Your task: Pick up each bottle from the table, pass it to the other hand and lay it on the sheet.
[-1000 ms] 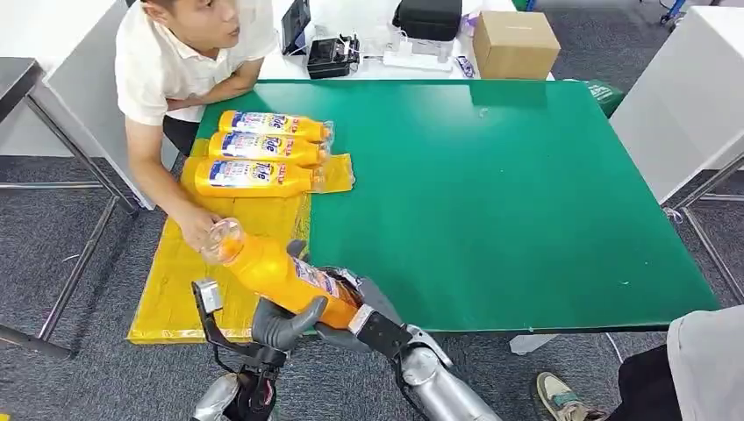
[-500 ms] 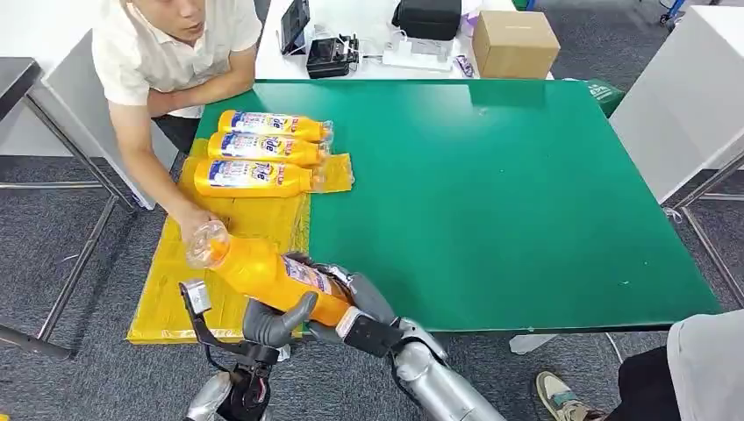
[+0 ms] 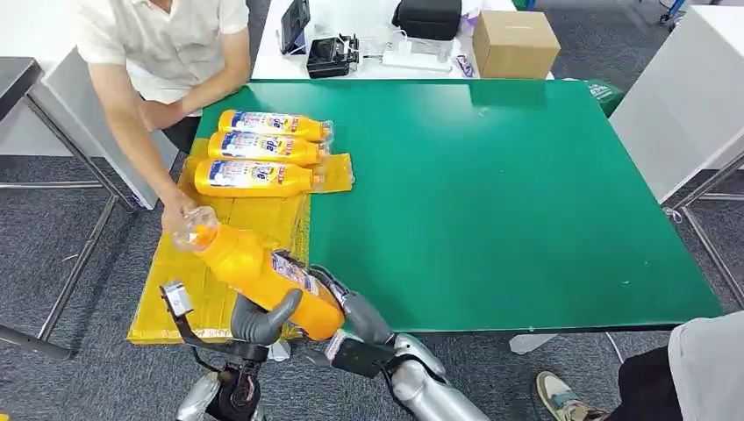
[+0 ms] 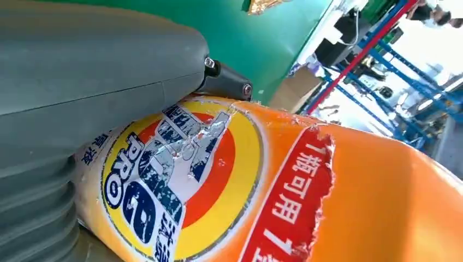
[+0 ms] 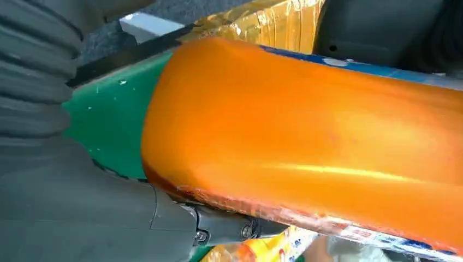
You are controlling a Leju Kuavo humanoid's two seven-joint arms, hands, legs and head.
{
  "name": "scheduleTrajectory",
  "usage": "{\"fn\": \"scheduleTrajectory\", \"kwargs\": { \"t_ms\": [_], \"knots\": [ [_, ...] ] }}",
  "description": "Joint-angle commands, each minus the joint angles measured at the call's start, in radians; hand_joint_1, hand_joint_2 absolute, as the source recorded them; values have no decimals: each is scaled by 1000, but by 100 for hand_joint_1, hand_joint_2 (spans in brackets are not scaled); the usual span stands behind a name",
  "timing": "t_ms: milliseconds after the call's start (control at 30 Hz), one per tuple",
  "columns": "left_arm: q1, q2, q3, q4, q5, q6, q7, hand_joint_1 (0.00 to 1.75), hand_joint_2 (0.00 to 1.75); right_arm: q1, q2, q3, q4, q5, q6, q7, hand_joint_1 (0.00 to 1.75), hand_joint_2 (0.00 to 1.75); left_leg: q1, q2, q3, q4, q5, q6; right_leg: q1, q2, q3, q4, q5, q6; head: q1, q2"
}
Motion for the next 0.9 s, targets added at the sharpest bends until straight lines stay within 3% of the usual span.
{"fn": "scheduleTrajectory", "kwargs": {
  "t_ms": [33, 67, 200, 267, 333, 400, 467, 633, 900],
  "knots": [
    [-192, 42, 105, 140, -780, 690, -142, 175, 175, 149, -60, -47, -110, 14, -110, -3, 0, 0, 0, -5, 3, -2, 1, -1, 1, -6, 5, -2, -1, -1, 0, 0],
    [-230, 44, 138, 217, -1096, 828, -62, 175, 175, 158, -57, -58, -145, 20, -96, -12, 0, 0, 0, -7, 6, -3, 0, -1, 0, -9, 8, -1, -3, -1, 0, 0],
    [-306, 68, 145, 377, -1480, 732, 114, 175, 175, 167, -52, -95, -197, 24, -79, -7, 0, 0, 0, -3, 4, -3, 0, -1, 0, -3, 5, 0, -1, -1, -1, 0],
    [-306, 68, 145, 377, -1480, 732, 114, 175, 175, 167, -52, -95, -197, 24, -79, -7, 0, 0, 0, -5, 3, -3, 2, -1, 0, -5, 5, -1, -1, -1, -1, 0],
    [-376, 79, 96, 496, -1625, 617, 205, 175, 175, 159, -40, -116, -186, 24, -68, -14, 0, 0, 0, -7, 3, -2, 2, 0, 0, -6, 5, -1, -1, 0, 0, 0],
    [-468, 75, 73, 628, -1702, 554, 232, 175, 175, 149, -27, -116, -187, 31, -46, -22, 0, 0, 0, -5, 5, -2, 1, 0, 0, -5, 8, -1, -1, 0, 0, 0],
    [-496, 70, 80, 662, -1704, 547, 228, 175, 175, 147, -22, -115, -189, 31, -42, -21, 0, 0, 0, -5, 0, -1, 2, 0, 0, -5, 2, 0, 0, -1, 0, 0],
    [-621, 58, 46, 850, -1798, 434, 281, 175, 175, 142, -16, -94, -203, 25, -22, -23, 0, 0, 0, -7, 3, -1, 4, 0, 0, -8, 5, 1, -1, -1, 0, 0],
    [-621, 59, 48, 853, -1797, 436, 282, 175, 175, 141, -16, -94, -203, 25, -22, -22, 0, 0, 0, -3, 2, -1, 3, 0, 0, -4, 4, 1, 0, 0, 0, 0]
  ]
}}
